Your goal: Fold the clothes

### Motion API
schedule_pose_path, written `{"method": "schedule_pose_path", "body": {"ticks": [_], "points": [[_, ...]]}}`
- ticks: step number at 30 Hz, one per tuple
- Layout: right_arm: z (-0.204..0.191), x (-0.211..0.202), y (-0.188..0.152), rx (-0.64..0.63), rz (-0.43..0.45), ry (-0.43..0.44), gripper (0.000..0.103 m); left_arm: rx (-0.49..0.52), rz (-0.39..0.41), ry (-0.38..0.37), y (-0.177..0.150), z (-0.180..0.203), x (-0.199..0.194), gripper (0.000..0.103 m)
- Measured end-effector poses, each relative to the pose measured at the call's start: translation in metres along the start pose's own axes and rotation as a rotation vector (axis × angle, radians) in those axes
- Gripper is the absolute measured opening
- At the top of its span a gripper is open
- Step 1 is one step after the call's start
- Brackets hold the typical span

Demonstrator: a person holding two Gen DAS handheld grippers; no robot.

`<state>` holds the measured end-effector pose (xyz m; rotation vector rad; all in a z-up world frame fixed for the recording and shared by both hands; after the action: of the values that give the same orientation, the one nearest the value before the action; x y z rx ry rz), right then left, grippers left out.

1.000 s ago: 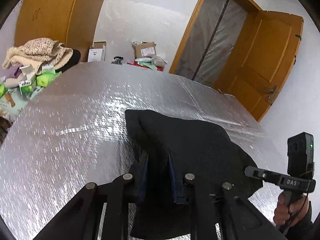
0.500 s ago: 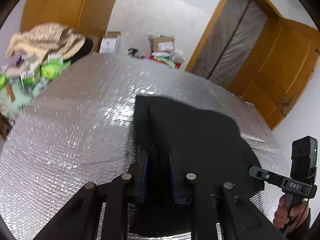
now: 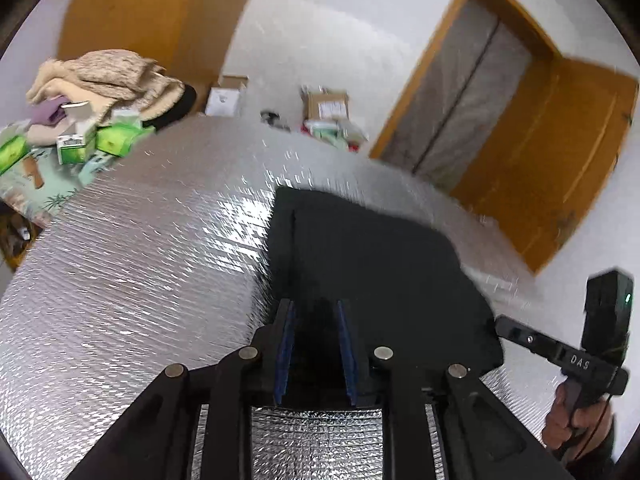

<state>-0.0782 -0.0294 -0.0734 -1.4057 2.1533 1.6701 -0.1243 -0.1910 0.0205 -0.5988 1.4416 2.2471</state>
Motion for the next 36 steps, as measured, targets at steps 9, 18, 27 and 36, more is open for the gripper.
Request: {"method": "schedule_pose_path", "body": {"ticks": [9,18,27,36], "points": [[0.004,-0.001,-0.012,-0.032,-0.05,-0.043,0.015,-0.052,-0.032,0.019,-0.013,-0.008,0.001,0.022],[-0.026,-0.044,-0.03,-0.164,0.0,-0.126,0.015,0.018,-0.03,-0.011,-0.048,0.038,-0.041,0.022],[-0.027,-0.075,-0.065,-0.203,0.004,-0.188,0.015,0.026,-0.087,-0.031,-0.09,0.065,-0.048,0.022],[-0.021,-0.078,-0.092,-0.23,-0.005,-0.238,0.015,0.084,-0.085,0.032,-0.103,0.074,-0.044,0.022]]}}
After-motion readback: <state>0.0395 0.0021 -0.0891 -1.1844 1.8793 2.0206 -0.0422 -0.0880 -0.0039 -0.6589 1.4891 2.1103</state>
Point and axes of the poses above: each gripper's, at about its wrist camera, not at the fingertips, and x roughly the way its jaws point, z to its right, y to its top, the point moved 8 cm from there along x, roughly the way its jaws point, and after that the axes turned 7 degrees about z, right-handed, at the moved point
